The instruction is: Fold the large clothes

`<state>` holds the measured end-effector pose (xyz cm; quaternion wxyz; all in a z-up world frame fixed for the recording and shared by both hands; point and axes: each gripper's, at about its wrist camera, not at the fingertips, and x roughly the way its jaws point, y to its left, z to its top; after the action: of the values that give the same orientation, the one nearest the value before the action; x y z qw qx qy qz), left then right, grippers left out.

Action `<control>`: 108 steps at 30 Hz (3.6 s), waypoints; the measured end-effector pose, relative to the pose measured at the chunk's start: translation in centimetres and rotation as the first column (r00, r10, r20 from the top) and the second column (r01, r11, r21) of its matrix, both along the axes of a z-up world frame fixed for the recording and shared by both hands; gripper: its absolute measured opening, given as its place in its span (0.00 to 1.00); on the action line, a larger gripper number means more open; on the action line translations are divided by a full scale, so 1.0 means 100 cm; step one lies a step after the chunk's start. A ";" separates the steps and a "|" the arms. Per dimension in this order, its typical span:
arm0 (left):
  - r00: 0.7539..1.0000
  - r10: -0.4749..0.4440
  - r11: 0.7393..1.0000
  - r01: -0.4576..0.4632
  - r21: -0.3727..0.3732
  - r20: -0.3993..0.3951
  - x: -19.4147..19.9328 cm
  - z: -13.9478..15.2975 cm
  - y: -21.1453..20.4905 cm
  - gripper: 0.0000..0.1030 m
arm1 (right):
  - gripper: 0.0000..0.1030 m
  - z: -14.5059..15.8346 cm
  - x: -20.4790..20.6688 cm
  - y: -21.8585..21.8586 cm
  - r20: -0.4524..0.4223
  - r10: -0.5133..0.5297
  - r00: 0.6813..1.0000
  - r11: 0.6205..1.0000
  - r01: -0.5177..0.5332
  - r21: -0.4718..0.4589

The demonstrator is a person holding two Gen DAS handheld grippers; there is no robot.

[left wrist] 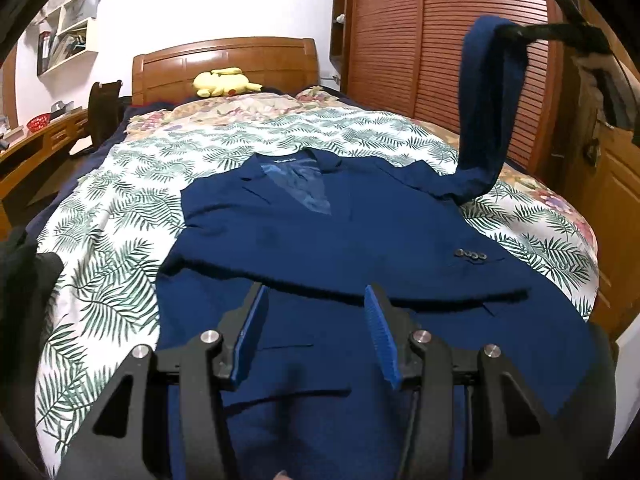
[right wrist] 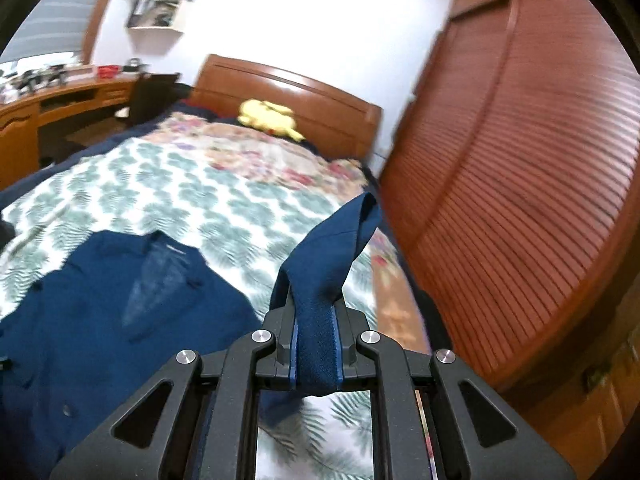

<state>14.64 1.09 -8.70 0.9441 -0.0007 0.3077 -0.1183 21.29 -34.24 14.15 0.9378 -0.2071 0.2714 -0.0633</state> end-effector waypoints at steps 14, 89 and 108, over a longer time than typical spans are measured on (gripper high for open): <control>0.999 0.046 0.999 -0.046 -0.012 0.016 -0.013 0.005 0.028 0.48 | 0.09 -0.005 0.002 0.155 0.000 0.320 0.948 0.948 -0.320 0.004; 0.993 0.072 0.997 -0.070 0.034 -0.093 0.002 -0.026 0.026 0.49 | 0.06 -0.266 0.062 -0.011 -0.414 0.050 0.909 0.973 0.048 0.224; 0.993 0.078 0.997 -0.075 0.033 -0.089 0.002 -0.024 0.030 0.49 | 0.50 -0.245 0.057 -0.032 -0.350 0.044 0.936 0.933 0.086 0.348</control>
<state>14.87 4.09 -11.11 0.9330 -0.0039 0.3515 -0.0775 27.01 -37.42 -10.35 0.8950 -0.0379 0.4442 0.0152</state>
